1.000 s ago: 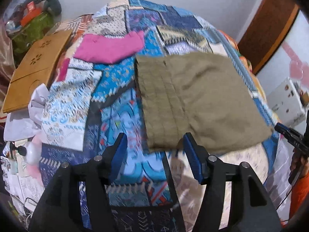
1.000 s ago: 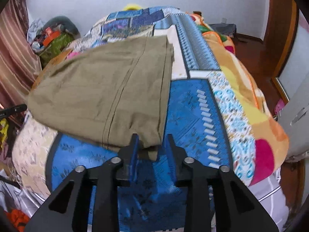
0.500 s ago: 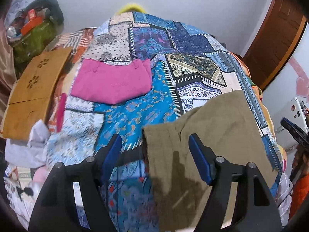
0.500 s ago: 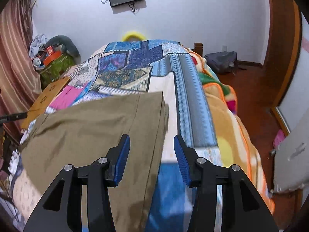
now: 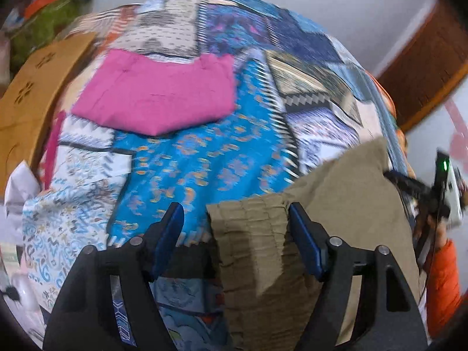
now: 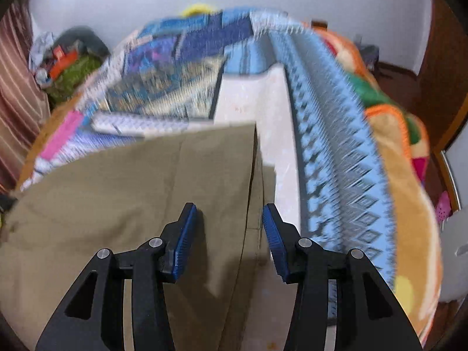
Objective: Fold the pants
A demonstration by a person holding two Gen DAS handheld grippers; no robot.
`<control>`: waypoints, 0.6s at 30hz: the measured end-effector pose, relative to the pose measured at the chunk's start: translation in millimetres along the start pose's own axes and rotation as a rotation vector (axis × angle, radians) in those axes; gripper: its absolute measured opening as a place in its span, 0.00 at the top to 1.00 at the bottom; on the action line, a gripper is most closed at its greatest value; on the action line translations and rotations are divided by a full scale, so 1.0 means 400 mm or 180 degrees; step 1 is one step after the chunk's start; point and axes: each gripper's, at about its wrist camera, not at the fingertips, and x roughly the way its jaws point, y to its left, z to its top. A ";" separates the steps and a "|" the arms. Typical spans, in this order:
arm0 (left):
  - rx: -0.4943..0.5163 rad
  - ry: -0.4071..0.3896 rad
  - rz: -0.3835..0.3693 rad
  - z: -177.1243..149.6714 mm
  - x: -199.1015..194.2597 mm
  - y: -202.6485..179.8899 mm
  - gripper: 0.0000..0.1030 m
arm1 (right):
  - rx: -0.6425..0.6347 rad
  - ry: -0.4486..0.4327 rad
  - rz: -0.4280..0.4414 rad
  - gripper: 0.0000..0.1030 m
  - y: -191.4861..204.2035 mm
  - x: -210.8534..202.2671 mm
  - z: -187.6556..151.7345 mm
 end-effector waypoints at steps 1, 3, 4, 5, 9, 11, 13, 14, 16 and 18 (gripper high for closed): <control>-0.0076 -0.0016 -0.0028 -0.002 0.002 0.010 0.27 | -0.0047 0.0024 -0.0025 0.58 0.003 0.013 -0.009; -0.0118 -0.0014 0.0051 -0.012 0.016 0.008 0.26 | -0.0054 -0.0020 -0.0092 0.58 -0.002 0.013 -0.018; -0.0073 -0.0045 0.0121 -0.015 0.015 0.000 0.24 | -0.0002 0.0011 -0.0072 0.58 -0.007 0.013 -0.019; -0.0015 -0.0084 0.0207 -0.015 0.008 -0.011 0.24 | 0.0022 0.0056 -0.0072 0.58 -0.009 0.010 -0.017; 0.0140 -0.0100 0.0326 -0.002 -0.035 -0.037 0.25 | -0.0051 0.0193 -0.0219 0.57 0.004 -0.014 -0.005; 0.0288 -0.0208 0.0411 0.003 -0.072 -0.056 0.25 | -0.0065 0.0168 -0.0166 0.55 0.016 -0.053 -0.004; 0.0424 -0.0329 0.0407 0.009 -0.109 -0.080 0.25 | -0.0069 0.0052 -0.0047 0.55 0.033 -0.096 -0.003; 0.0477 -0.0357 0.0372 0.013 -0.121 -0.092 0.25 | -0.0088 -0.0001 0.0044 0.55 0.049 -0.125 -0.005; 0.0582 -0.0376 0.0293 0.025 -0.133 -0.118 0.24 | -0.0135 -0.0065 0.0210 0.54 0.080 -0.160 -0.005; 0.0677 -0.0320 0.0206 0.040 -0.123 -0.139 0.24 | -0.0208 -0.0109 0.0346 0.52 0.128 -0.181 0.000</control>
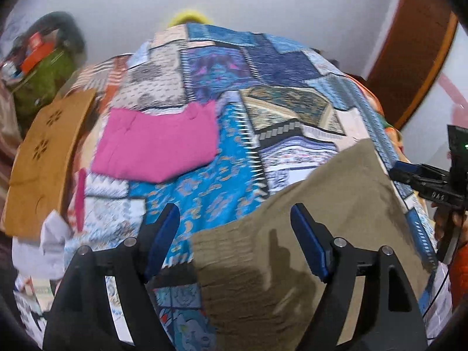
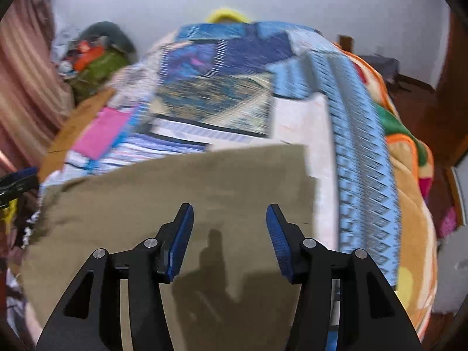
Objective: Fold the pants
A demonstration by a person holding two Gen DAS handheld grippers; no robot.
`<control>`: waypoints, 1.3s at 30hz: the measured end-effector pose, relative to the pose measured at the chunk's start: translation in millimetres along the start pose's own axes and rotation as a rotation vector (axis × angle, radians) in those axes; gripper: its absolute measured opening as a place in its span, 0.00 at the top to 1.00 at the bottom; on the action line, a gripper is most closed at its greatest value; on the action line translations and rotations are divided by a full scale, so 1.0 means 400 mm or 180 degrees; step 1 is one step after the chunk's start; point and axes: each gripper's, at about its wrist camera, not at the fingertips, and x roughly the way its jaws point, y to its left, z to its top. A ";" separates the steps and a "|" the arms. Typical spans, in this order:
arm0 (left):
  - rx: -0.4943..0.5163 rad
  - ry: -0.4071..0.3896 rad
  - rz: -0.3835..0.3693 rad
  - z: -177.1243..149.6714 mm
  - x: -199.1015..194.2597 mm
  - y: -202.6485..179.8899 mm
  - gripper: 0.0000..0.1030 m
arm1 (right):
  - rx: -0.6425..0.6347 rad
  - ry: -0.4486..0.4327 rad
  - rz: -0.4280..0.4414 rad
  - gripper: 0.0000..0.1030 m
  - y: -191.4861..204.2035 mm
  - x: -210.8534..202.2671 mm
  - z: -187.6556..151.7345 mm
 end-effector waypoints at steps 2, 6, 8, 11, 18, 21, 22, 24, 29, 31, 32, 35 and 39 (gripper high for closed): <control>0.0100 0.0139 -0.0078 0.019 0.039 -0.014 0.23 | -0.0120 -0.0007 0.0137 0.52 0.057 0.002 0.009; 0.0150 0.0472 0.0056 0.026 0.145 -0.004 0.23 | -0.0288 0.0153 0.0279 0.52 0.153 0.068 0.038; 0.0107 0.0589 0.0250 0.019 0.194 0.022 0.24 | -0.0333 0.0351 0.0351 0.52 0.186 0.120 0.034; -0.0146 0.0699 0.0068 0.006 0.236 0.076 0.23 | -0.0413 0.0582 0.0358 0.52 0.214 0.170 0.007; -0.0403 0.0589 0.0044 -0.006 0.209 0.112 0.22 | -0.0588 0.0525 0.0328 0.52 0.203 0.130 -0.038; -0.0385 0.0535 0.0130 -0.010 0.179 0.107 0.22 | -0.0588 0.0526 0.0314 0.52 0.198 0.112 -0.055; -0.0381 0.0543 0.0141 -0.009 0.175 0.108 0.22 | -0.0593 0.0537 0.0305 0.52 0.198 0.111 -0.054; -0.0406 0.0559 0.0155 -0.007 0.163 0.114 0.22 | -0.0594 0.0534 0.0293 0.52 0.202 0.102 -0.065; -0.0365 0.0465 0.0224 -0.004 0.087 0.099 0.23 | -0.0488 0.0538 0.0281 0.52 0.195 0.053 -0.111; -0.0251 0.0407 0.0170 -0.009 0.053 0.070 0.23 | -0.0441 0.0569 0.0254 0.52 0.194 0.027 -0.132; -0.0158 0.0353 0.0114 -0.019 0.024 0.044 0.22 | -0.0436 0.0532 0.0230 0.52 0.195 0.016 -0.136; 0.0079 0.0269 0.0020 -0.055 -0.022 -0.028 0.22 | -0.0364 0.0385 0.0261 0.52 0.203 -0.024 -0.143; 0.0291 0.0334 -0.0111 -0.115 -0.030 -0.114 0.22 | -0.0230 0.0292 0.0339 0.52 0.226 -0.037 -0.152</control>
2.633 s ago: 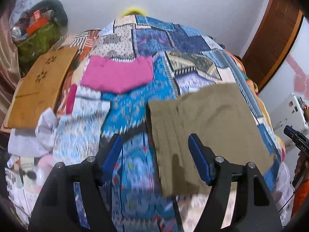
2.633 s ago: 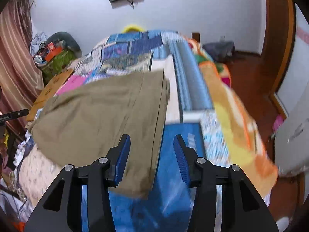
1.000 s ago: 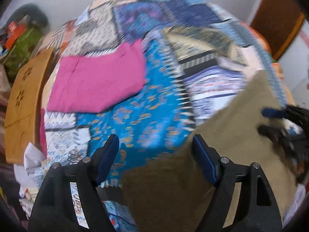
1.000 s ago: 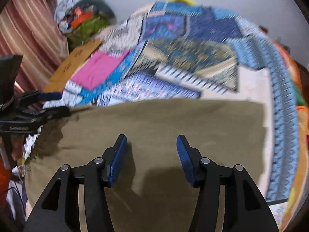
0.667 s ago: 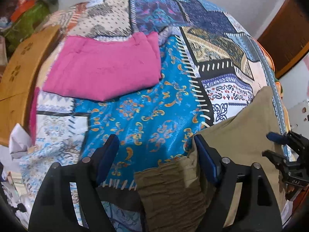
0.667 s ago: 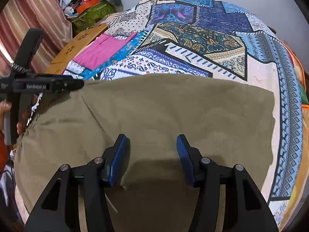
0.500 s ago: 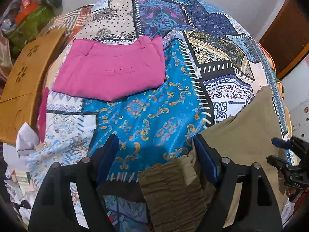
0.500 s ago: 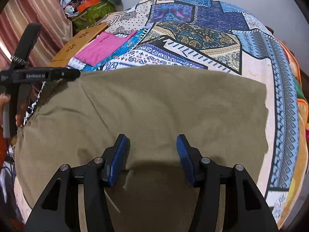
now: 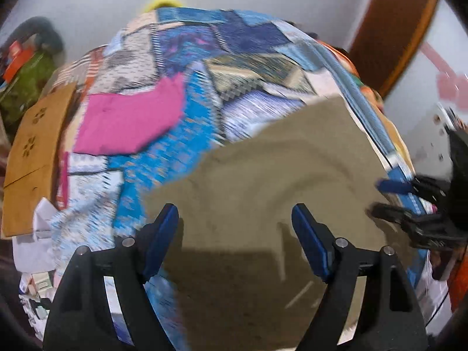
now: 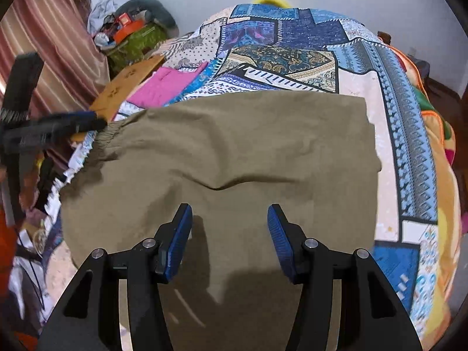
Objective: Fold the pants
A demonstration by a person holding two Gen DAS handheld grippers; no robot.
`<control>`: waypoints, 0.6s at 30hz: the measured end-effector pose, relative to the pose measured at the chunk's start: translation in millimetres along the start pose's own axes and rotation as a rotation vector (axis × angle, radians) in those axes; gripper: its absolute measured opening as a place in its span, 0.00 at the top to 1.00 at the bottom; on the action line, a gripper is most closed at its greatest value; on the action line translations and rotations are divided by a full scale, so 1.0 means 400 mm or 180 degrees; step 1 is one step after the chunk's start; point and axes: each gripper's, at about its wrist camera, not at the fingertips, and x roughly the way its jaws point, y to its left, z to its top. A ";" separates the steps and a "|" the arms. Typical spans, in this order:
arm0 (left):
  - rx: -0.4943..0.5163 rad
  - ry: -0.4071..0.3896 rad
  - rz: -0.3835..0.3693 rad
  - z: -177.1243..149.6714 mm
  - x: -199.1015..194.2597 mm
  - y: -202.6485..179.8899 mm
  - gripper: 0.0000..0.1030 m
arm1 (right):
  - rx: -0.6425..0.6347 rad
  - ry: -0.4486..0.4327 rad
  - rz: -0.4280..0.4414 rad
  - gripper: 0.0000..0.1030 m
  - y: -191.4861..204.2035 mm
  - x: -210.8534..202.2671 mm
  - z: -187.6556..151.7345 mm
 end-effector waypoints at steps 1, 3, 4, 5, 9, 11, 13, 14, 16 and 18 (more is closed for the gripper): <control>0.0059 0.0030 0.0002 -0.016 0.008 -0.021 0.22 | 0.0001 0.0042 0.0005 0.52 0.010 0.012 -0.004; 0.0158 0.0131 0.0017 -0.053 0.031 -0.055 0.22 | -0.0038 0.0143 0.0006 0.52 0.023 0.032 -0.017; 0.0200 0.0136 0.0084 -0.069 0.039 -0.066 0.21 | -0.0091 0.0203 -0.0046 0.52 0.032 0.049 -0.029; 0.0291 0.0078 0.0209 -0.092 0.041 -0.077 0.18 | -0.0153 0.0156 -0.0098 0.52 0.039 0.048 -0.038; 0.0383 -0.0009 0.0287 -0.138 0.022 -0.081 0.16 | -0.0099 0.0154 -0.0076 0.52 0.029 0.020 -0.069; 0.0320 -0.0019 0.0253 -0.156 0.010 -0.067 0.16 | -0.0125 0.0155 -0.0063 0.52 0.021 0.005 -0.090; 0.0254 -0.0032 0.0227 -0.173 -0.001 -0.055 0.15 | -0.0149 0.0139 -0.0097 0.52 0.015 -0.014 -0.119; 0.0228 -0.0035 0.0216 -0.182 -0.005 -0.051 0.15 | -0.0132 0.0143 -0.0098 0.52 0.012 -0.020 -0.133; 0.0192 -0.0060 0.0209 -0.203 -0.016 -0.046 0.15 | -0.0042 0.0132 -0.0081 0.52 -0.002 -0.036 -0.156; 0.0152 -0.0097 0.0185 -0.218 -0.028 -0.040 0.15 | 0.0087 0.0094 -0.0041 0.52 -0.023 -0.053 -0.182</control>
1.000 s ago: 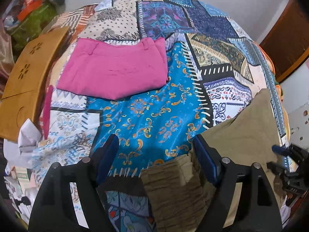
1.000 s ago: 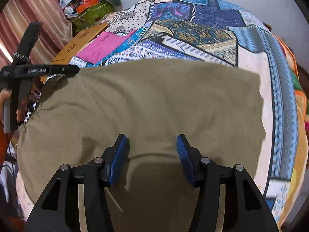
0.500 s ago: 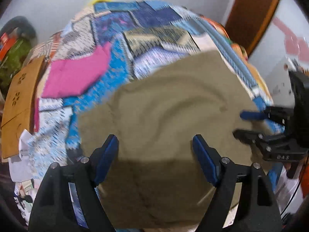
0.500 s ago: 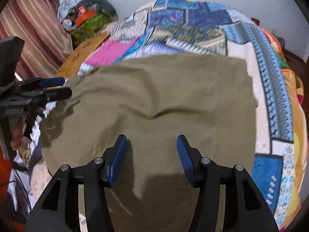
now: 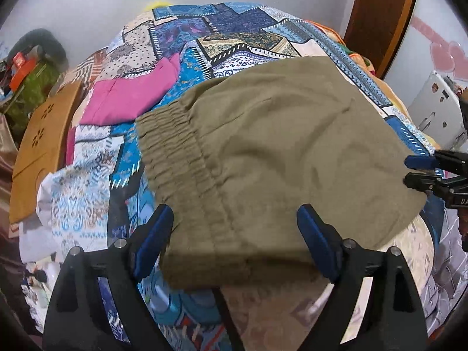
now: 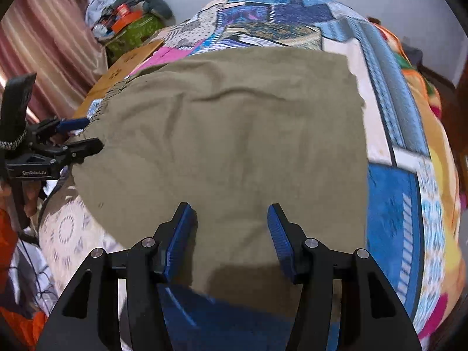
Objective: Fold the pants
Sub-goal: 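Grasp the elastic waistband with the left gripper and lift it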
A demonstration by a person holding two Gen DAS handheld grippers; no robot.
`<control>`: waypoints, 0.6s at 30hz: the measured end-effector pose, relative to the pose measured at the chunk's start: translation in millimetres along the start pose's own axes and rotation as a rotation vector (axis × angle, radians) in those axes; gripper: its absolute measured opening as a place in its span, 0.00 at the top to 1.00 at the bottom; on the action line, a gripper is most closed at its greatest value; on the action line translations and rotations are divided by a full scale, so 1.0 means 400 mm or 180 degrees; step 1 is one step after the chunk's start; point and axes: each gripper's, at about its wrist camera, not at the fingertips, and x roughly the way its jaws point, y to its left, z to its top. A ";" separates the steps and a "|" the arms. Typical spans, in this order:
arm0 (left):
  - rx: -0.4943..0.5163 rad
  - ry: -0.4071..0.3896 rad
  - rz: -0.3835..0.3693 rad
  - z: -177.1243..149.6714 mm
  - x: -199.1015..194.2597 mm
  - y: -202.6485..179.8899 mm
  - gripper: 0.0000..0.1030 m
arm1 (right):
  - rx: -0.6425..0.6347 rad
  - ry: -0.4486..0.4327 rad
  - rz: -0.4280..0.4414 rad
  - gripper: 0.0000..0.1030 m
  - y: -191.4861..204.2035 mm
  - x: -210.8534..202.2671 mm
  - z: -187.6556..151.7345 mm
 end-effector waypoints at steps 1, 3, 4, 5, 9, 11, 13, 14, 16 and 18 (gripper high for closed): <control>-0.0038 -0.0016 -0.0018 -0.008 -0.006 0.005 0.15 | 0.0068 -0.0022 0.0012 0.52 -0.010 -0.009 -0.013; -0.0137 -0.0029 -0.0083 -0.024 -0.017 0.016 0.15 | 0.0185 -0.0066 0.0005 0.52 -0.029 -0.028 -0.039; -0.0202 -0.0035 -0.0123 -0.032 -0.022 0.024 0.15 | 0.0219 -0.0069 -0.0014 0.52 -0.032 -0.033 -0.048; -0.0245 -0.0042 -0.0151 -0.039 -0.029 0.029 0.15 | 0.0259 -0.0078 -0.0024 0.52 -0.039 -0.041 -0.060; -0.0335 -0.0113 -0.0061 -0.066 -0.063 0.049 0.15 | 0.0335 -0.0103 -0.0151 0.52 -0.057 -0.063 -0.090; -0.0359 -0.0149 0.0066 -0.078 -0.084 0.063 0.15 | 0.0365 -0.0097 -0.0183 0.52 -0.061 -0.072 -0.091; -0.0465 -0.0172 0.0203 -0.091 -0.107 0.094 0.15 | 0.0333 -0.0094 -0.0252 0.52 -0.061 -0.083 -0.085; -0.0507 -0.0174 0.0239 -0.095 -0.113 0.107 0.15 | 0.0301 -0.0101 -0.0307 0.52 -0.058 -0.088 -0.080; -0.0702 -0.0181 0.0176 -0.103 -0.129 0.142 0.15 | 0.0249 -0.0149 -0.0381 0.52 -0.050 -0.099 -0.063; -0.0963 -0.0193 -0.0050 -0.108 -0.143 0.172 0.15 | 0.0215 -0.0224 -0.0385 0.51 -0.039 -0.107 -0.048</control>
